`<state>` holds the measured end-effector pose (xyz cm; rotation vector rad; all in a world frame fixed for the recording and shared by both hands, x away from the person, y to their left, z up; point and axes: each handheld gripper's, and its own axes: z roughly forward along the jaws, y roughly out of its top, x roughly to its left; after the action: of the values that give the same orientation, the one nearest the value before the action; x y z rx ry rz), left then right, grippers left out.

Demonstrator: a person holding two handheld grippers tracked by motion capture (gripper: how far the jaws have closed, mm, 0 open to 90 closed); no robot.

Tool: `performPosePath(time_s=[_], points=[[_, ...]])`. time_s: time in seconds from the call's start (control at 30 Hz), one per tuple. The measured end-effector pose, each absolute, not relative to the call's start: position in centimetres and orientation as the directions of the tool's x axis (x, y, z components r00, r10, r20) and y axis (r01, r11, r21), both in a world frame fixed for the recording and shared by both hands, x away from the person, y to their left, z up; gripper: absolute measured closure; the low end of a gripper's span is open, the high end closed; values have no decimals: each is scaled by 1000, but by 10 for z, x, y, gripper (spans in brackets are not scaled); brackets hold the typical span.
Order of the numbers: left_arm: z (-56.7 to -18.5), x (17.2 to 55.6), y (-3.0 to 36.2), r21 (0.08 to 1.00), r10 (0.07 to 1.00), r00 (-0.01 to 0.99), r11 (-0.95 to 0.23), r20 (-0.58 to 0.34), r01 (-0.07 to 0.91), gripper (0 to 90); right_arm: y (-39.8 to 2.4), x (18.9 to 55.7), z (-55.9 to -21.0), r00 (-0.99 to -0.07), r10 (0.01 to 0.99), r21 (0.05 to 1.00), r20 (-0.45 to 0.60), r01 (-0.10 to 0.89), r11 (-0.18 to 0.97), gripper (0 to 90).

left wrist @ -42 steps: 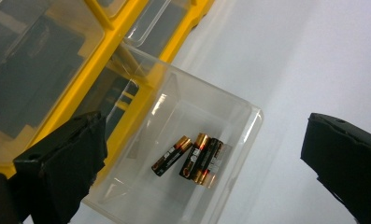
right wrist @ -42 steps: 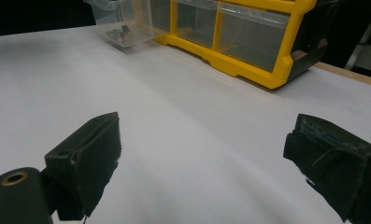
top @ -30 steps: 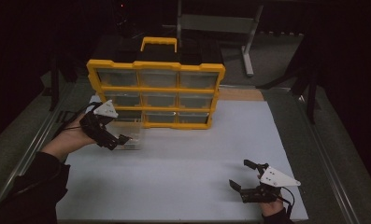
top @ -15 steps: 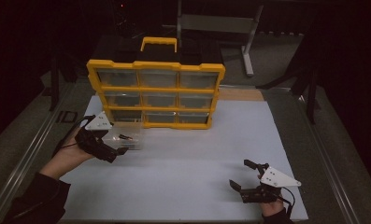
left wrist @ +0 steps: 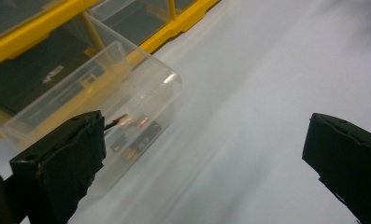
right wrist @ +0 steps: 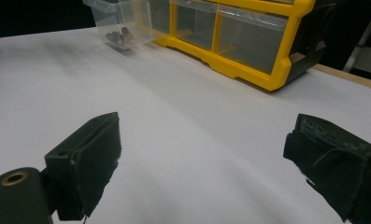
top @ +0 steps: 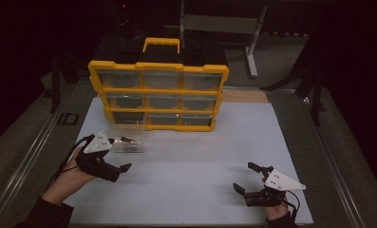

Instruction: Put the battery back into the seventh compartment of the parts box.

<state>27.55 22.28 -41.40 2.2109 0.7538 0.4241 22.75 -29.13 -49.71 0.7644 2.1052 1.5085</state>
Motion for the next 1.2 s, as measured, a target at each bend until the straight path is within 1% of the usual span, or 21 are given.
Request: performPosePath(time_s=[0.13, 0.17, 0.27, 0.7, 0.87, 1.0, 1.2], points=[[-420, 268, 222, 762, 644, 763, -522, 58, 383, 0, -291, 228, -497, -752, 658, 950, -32, 181, 254, 89], [-421, 266, 223, 764, 649, 758, -523, 68, 379, 0, -291, 227, -497, -752, 658, 950, -34, 180, 255, 89], [-426, 261, 223, 781, 662, 748, -491, 47, 386, 0, -291, 227, -497, -751, 659, 950, -34, 181, 254, 89], [-454, 236, 209, 805, 647, 763, -459, 11, 377, 0, -291, 228, -497, -753, 658, 949, -34, 182, 257, 89], [-461, 232, 206, 825, 646, 763, -425, -11, 372, 0, -291, 227, -497, -752, 658, 949, -34, 182, 257, 89], [-470, 231, 204, 845, 674, 739, -378, -29, 378, 0, -291, 228, -497, -752, 658, 949, -35, 182, 258, 90], [-482, 231, 204, 846, 678, 735, -372, -34, 382, 0, -291, 227, -497, -752, 658, 949, -36, 181, 258, 90]])
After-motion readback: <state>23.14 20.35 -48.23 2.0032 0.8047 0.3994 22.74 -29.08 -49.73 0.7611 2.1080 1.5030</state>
